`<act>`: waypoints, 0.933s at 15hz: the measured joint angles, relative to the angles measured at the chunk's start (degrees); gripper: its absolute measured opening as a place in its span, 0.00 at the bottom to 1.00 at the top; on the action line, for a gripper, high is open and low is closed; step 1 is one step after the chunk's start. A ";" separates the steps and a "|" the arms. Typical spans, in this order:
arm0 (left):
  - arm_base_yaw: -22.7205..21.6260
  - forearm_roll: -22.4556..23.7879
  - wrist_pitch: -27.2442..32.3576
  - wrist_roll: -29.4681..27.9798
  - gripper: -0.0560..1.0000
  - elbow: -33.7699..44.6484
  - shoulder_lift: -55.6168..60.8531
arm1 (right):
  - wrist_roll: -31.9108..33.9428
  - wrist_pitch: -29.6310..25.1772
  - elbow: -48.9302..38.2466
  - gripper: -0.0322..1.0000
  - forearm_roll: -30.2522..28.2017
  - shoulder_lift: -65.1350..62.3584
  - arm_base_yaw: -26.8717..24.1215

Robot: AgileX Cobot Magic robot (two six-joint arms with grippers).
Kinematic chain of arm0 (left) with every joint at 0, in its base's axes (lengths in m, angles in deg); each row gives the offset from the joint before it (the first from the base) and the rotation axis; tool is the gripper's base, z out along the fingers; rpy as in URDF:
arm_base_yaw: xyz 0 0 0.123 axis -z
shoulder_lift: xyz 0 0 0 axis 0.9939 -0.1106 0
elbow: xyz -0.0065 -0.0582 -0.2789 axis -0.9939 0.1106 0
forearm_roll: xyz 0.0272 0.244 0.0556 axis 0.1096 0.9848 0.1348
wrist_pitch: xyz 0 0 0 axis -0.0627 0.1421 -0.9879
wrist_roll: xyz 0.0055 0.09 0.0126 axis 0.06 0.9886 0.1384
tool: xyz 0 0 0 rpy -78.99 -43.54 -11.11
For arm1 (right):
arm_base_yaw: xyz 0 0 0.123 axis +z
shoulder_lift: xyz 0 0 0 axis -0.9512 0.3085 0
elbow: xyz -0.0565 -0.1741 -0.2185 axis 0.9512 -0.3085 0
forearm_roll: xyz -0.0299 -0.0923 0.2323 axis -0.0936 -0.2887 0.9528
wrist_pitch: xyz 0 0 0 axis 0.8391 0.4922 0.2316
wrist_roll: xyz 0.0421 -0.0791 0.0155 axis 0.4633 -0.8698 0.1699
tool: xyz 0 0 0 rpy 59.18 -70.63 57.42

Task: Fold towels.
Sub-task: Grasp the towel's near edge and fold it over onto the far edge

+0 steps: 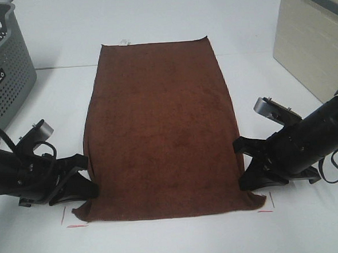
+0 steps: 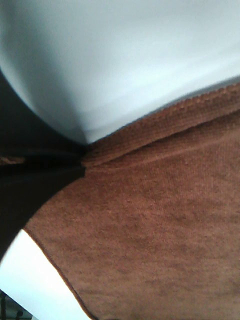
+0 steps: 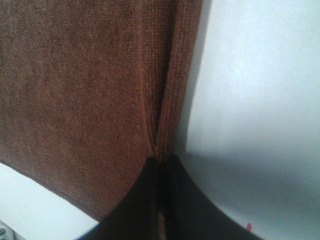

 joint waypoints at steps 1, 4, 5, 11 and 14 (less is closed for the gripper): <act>0.00 2.92 -0.74 -2.06 0.06 0.06 0.92 | 1.15 0.00 -0.17 0.03 -1.32 -0.80 0.00; 0.00 7.56 -1.89 -5.96 0.06 1.15 4.58 | 4.13 0.40 -1.43 0.03 -4.30 -3.27 0.00; 0.00 8.65 -2.01 -7.05 0.06 4.01 8.94 | 5.33 0.34 -4.18 0.03 -4.35 -7.28 0.00; 0.00 9.17 -2.01 -7.45 0.06 15.93 18.05 | 5.44 -2.18 -14.32 0.03 -3.72 -16.84 0.00; 0.00 9.40 -1.72 -7.28 0.06 20.91 21.08 | 5.44 -4.64 -19.14 0.03 -3.72 -21.03 0.00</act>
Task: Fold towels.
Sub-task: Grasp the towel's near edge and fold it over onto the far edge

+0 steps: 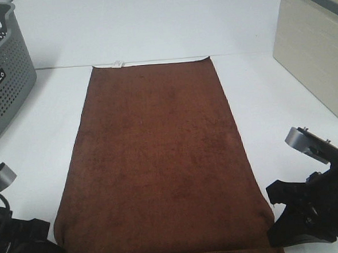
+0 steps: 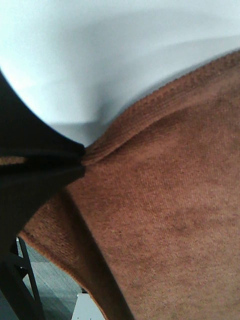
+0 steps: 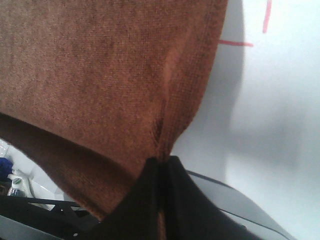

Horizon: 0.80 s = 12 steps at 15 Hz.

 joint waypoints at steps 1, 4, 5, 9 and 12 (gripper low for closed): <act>0.00 -0.11 0.11 0.00 0.06 0.06 0.52 | 0.00 -0.17 0.00 0.03 -0.06 -0.23 0.00; 0.00 -2.81 0.11 0.00 0.06 -0.86 0.80 | -0.06 -0.06 3.38 0.03 -0.57 -0.34 0.00; 0.00 -3.27 0.00 0.00 0.06 -2.41 0.80 | -0.06 0.00 5.79 0.03 -1.20 -0.34 0.00; 0.00 -4.24 -3.09 -1.20 0.06 -14.78 0.80 | 4.58 -0.11 22.23 0.03 -7.16 4.35 0.00; 0.00 -2.58 -7.91 -1.66 0.06 -26.18 -0.74 | 8.14 -2.18 35.75 0.03 -11.75 11.63 0.00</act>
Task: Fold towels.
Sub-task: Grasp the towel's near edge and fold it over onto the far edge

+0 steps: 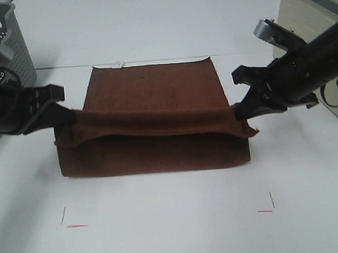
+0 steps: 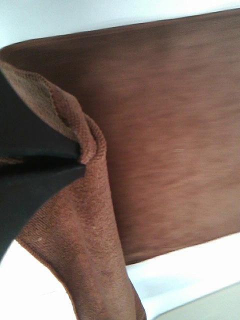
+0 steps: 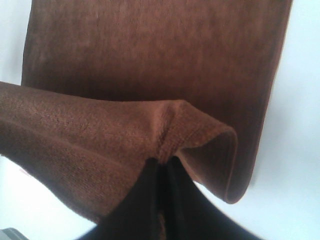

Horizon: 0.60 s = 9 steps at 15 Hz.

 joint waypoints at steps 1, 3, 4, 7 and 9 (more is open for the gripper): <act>0.00 1.38 -0.63 -0.29 0.06 -4.53 -2.35 | 1.66 -0.74 4.64 0.03 -1.89 2.52 0.00; 0.00 5.04 -0.80 -3.38 0.06 -12.89 -8.54 | 4.98 -1.95 15.07 0.03 -5.44 8.19 0.00; 0.00 8.14 -0.86 -5.61 0.06 -16.90 -11.69 | 6.42 -2.64 20.68 0.03 -6.82 11.29 0.00; 0.00 16.67 -1.15 -14.78 0.06 -30.60 -21.43 | 10.08 -4.30 35.70 0.03 -11.00 20.05 0.00; 0.00 20.51 -1.20 -19.88 0.06 -38.85 -27.39 | 12.83 -5.33 46.12 0.03 -14.09 26.47 0.00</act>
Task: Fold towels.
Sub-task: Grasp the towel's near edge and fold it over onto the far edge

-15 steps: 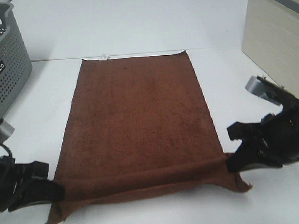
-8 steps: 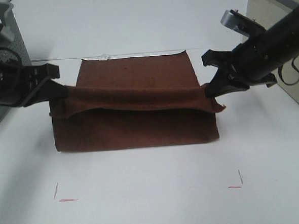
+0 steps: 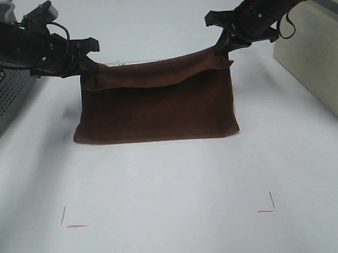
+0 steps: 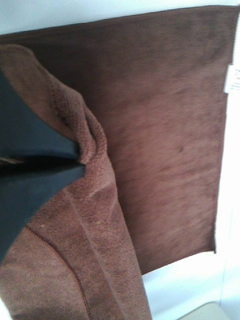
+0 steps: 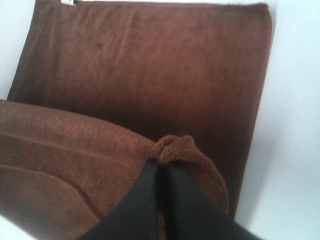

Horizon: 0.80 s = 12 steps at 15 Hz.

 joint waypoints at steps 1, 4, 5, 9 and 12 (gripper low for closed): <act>0.00 0.97 0.06 -1.38 0.06 -4.35 -3.32 | 0.86 -0.40 4.53 0.03 -1.49 2.86 0.00; -0.06 1.78 -0.06 -2.41 0.06 -16.16 -11.52 | 2.01 -1.55 17.19 0.03 -3.32 11.97 0.00; -0.06 1.78 -0.06 -2.41 0.06 -20.11 -14.27 | 2.86 -1.55 20.91 0.03 -4.07 14.50 0.00; -0.06 2.01 -2.06 -2.41 0.06 -32.03 -23.09 | 3.27 0.17 29.97 0.03 -5.90 22.29 0.00; -0.06 2.23 -5.33 -2.41 0.06 -34.66 -26.13 | 3.32 3.21 30.71 0.03 -6.19 24.52 0.00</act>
